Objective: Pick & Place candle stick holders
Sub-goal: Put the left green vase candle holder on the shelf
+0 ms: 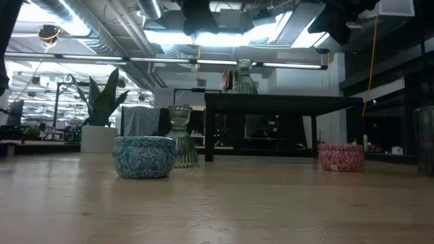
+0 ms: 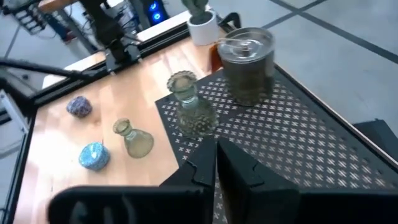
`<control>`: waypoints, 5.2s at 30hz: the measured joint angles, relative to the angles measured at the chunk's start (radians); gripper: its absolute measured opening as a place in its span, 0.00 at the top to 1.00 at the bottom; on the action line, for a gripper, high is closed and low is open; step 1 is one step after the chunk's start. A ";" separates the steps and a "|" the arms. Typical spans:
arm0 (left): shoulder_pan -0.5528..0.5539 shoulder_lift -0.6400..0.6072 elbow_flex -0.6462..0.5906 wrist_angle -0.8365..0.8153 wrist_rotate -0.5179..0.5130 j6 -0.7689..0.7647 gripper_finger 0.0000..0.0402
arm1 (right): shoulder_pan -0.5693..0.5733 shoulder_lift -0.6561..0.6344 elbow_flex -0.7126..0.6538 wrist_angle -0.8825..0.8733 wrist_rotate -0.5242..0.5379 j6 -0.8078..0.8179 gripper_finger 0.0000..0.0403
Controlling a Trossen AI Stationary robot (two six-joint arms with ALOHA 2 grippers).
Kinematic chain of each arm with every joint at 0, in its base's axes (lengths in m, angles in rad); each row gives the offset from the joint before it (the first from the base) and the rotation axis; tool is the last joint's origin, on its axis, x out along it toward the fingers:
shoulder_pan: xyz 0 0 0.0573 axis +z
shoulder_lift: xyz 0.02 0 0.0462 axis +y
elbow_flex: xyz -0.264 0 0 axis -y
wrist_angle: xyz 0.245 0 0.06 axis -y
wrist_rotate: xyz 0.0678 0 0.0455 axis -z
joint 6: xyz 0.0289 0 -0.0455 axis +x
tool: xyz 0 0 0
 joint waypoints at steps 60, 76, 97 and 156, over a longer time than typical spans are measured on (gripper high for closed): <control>0.084 -0.194 0.000 -0.002 -0.006 0.053 1.00 | 0.188 0.543 0.000 0.529 0.027 -0.079 0.43; 0.084 -0.193 0.000 -0.001 -0.009 0.053 1.00 | 0.188 0.520 0.000 0.522 0.028 -0.034 0.55; 0.084 -0.193 0.000 0.011 -0.023 0.053 1.00 | 0.074 0.336 0.000 0.368 0.267 0.042 0.56; 0.084 -0.193 0.000 0.012 -0.025 0.053 1.00 | -0.063 0.494 0.001 0.410 0.265 0.070 0.45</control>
